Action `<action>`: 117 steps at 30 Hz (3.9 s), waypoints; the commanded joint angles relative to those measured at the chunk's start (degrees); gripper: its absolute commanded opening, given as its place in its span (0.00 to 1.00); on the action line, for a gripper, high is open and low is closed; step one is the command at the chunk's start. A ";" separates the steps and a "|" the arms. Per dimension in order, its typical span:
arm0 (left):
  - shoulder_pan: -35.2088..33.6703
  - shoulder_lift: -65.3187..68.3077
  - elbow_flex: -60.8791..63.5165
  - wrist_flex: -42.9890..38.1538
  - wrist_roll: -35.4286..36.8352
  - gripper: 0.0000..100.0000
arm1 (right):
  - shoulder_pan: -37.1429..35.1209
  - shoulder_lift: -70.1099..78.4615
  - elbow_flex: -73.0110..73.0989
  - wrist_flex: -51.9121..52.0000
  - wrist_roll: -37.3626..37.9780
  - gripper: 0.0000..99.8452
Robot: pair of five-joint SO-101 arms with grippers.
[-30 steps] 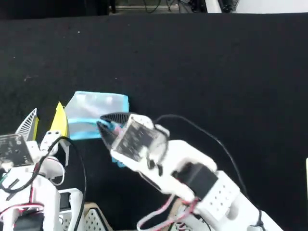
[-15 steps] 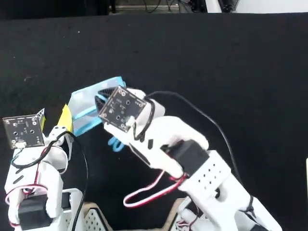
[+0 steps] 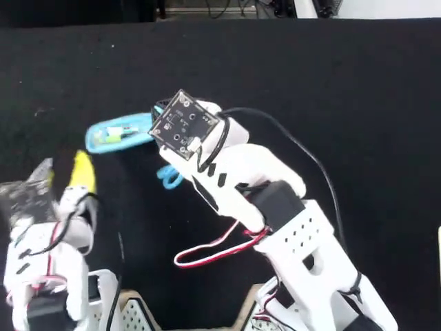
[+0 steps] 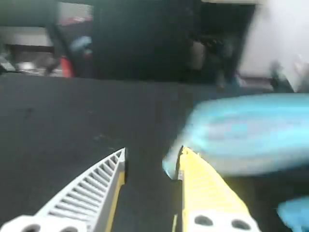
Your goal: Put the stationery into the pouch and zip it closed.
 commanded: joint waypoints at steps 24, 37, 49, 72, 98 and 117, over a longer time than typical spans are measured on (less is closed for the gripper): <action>10.07 2.37 14.02 -15.82 7.47 0.18 | -13.36 -0.40 -15.52 19.34 0.53 0.01; 10.51 2.37 13.93 -15.82 12.04 0.18 | -11.43 -2.95 -7.43 19.78 -1.32 0.08; 10.68 2.37 13.93 -15.82 12.04 0.18 | -11.69 -11.65 -5.23 22.95 -14.86 0.24; 10.42 2.37 14.11 -15.82 11.96 0.18 | -19.52 -42.68 52.79 -13.71 -27.25 0.24; 10.59 2.37 14.29 -15.74 11.87 0.18 | -11.69 -43.21 59.38 -27.96 -27.25 0.17; 10.51 2.37 14.37 -15.74 11.87 0.18 | -5.27 -43.30 57.98 -27.60 -26.90 0.01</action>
